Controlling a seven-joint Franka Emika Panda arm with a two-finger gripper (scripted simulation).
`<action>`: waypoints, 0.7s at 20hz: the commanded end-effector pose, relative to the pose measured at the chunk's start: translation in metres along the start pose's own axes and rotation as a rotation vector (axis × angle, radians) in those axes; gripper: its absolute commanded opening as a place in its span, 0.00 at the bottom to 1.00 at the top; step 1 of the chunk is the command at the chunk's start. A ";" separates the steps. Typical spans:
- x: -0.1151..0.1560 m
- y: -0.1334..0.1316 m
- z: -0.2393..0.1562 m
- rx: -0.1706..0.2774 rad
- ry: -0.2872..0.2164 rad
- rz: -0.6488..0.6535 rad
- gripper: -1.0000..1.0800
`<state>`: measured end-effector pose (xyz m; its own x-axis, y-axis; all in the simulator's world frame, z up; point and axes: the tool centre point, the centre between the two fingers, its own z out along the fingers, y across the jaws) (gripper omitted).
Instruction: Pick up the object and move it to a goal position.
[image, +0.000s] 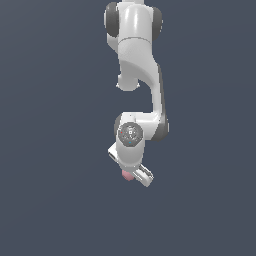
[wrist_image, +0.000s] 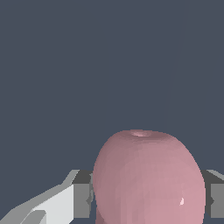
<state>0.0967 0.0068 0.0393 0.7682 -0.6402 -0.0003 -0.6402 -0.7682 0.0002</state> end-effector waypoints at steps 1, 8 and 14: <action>0.000 0.000 0.000 0.000 0.000 0.000 0.00; -0.004 0.002 -0.015 0.000 0.000 0.000 0.00; -0.012 0.007 -0.045 0.000 0.000 0.000 0.00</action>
<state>0.0855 0.0082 0.0750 0.7682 -0.6402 -0.0014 -0.6402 -0.7682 0.0008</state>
